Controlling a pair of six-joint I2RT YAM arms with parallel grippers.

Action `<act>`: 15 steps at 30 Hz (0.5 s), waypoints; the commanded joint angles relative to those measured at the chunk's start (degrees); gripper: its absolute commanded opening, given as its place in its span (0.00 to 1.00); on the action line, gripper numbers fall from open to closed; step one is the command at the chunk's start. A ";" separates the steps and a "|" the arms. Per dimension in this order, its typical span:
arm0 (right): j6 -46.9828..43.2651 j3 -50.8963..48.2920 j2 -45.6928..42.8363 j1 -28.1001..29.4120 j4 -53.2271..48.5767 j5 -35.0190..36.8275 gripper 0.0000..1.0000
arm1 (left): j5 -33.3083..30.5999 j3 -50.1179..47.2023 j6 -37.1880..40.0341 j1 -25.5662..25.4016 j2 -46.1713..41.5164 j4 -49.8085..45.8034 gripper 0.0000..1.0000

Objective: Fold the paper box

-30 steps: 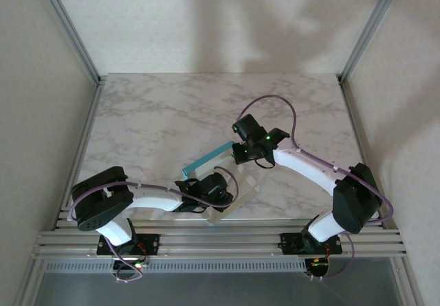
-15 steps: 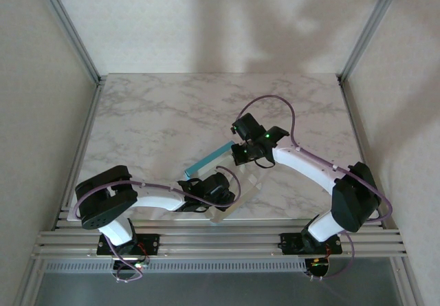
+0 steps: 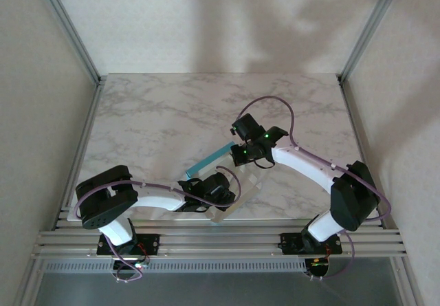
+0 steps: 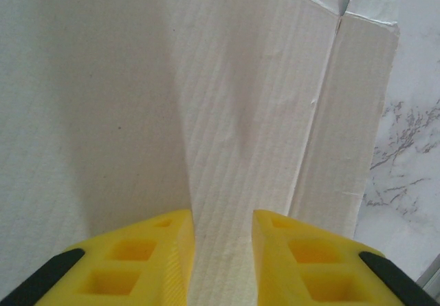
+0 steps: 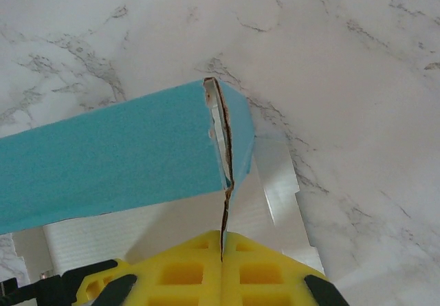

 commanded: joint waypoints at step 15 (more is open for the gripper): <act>-4.91 -1.16 2.46 -0.01 -1.56 -0.22 0.00 | 0.72 3.87 0.16 0.18 -12.76 -3.53 0.30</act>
